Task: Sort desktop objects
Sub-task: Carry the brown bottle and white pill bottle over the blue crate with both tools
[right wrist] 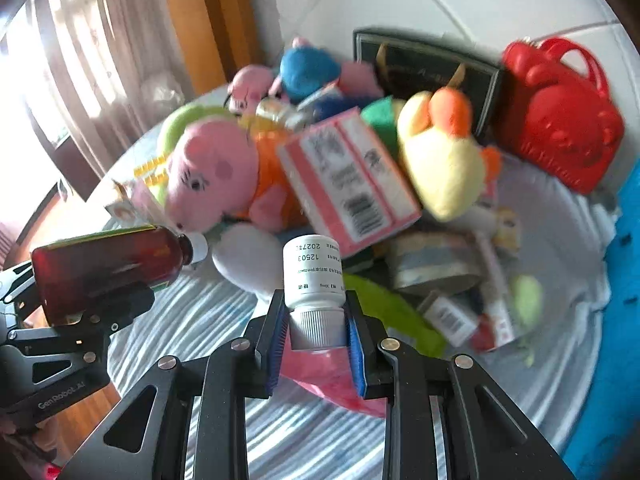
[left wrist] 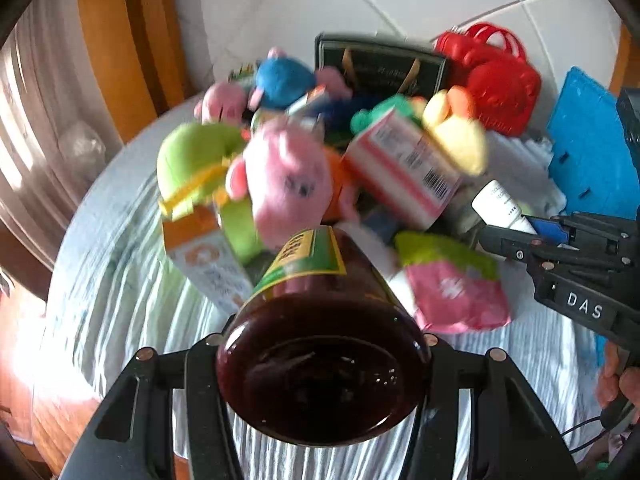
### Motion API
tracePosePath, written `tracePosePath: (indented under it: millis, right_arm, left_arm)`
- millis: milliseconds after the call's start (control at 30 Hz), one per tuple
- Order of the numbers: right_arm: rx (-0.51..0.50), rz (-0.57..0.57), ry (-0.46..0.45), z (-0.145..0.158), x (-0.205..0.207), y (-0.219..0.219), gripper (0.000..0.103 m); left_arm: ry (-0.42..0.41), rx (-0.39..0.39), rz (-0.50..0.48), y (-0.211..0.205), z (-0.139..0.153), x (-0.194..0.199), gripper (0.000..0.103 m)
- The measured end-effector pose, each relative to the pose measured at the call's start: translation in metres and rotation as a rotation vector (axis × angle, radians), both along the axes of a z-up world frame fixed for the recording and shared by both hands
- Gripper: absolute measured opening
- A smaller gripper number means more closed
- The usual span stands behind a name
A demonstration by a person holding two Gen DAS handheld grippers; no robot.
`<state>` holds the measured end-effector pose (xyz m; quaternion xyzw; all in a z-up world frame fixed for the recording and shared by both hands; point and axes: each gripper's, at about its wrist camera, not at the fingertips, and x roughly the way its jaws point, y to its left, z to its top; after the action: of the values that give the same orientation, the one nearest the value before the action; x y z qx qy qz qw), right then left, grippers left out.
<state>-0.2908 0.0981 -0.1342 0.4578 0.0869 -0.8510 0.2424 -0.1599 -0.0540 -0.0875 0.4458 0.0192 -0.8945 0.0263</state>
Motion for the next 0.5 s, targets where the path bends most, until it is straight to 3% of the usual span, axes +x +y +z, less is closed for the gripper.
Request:
tracePosePath:
  millis: [267, 500]
  right_arm:
    - [0.002, -0.096, 0.126, 0.067, 0.024, 0.026, 0.027]
    - [0.005, -0.228, 0.251, 0.126, 0.055, 0.067, 0.027]
  left_arm:
    - [0.14, -0.032, -0.081, 0.038, 0.069, 0.016, 0.05]
    - [0.259, -0.031, -0.201, 0.075, 0.113, 0.009, 0.05]
